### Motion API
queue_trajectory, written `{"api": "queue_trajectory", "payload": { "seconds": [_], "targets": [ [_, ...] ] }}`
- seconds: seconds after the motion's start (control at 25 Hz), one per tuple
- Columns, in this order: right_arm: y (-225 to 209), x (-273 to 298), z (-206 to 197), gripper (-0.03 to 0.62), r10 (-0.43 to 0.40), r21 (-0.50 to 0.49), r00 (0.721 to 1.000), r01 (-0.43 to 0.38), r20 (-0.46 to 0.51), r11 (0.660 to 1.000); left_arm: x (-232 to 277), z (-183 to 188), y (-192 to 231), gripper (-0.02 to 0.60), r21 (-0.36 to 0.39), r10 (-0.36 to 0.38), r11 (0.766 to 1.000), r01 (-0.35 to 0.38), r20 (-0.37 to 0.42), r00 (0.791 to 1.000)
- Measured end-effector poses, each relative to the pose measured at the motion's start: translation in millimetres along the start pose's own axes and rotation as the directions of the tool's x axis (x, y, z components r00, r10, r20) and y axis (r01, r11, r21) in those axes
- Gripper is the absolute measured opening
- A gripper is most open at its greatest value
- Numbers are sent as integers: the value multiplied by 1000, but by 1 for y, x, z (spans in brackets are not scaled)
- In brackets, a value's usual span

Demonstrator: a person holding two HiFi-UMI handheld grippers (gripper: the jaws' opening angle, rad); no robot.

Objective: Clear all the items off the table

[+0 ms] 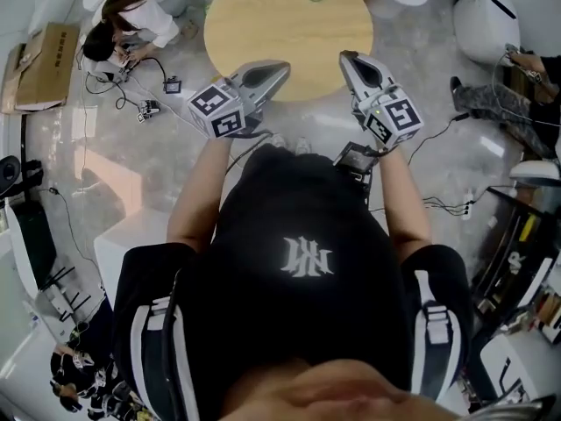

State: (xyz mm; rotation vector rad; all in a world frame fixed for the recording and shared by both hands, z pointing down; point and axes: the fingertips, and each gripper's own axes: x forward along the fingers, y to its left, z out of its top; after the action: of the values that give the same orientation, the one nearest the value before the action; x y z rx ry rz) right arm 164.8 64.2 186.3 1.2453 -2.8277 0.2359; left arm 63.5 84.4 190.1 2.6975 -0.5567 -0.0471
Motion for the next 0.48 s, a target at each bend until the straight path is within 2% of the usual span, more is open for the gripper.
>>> {"api": "queue_trajectory", "payload": {
  "seconds": [0.04,0.12,0.2,0.28,0.48],
  "targets": [
    [-4,-1,1,18,-2,1,1000,2,-3,1000,1,1,0,12,2,-3,1000,3,-4,1000],
    [-10,3,3,87,-5,-7,1000,5,-20,1000,-3,3,5,12,3,-5,1000,5,-10,1000],
    [-12,15,2,108,-14,-19,999,14,-40,1000,-13,3,17,12,-8,-4,1000,4,-7,1000],
    [-17,30,-3,158,-21,-25,998,20,-63,999,-20,4,33,12,-20,3,1000,-3,2,1000],
    [-49,61,-12,242,-36,-50,992,31,-118,998,-18,11,67,12,-29,35,999,-34,16,999]
  ]
}}
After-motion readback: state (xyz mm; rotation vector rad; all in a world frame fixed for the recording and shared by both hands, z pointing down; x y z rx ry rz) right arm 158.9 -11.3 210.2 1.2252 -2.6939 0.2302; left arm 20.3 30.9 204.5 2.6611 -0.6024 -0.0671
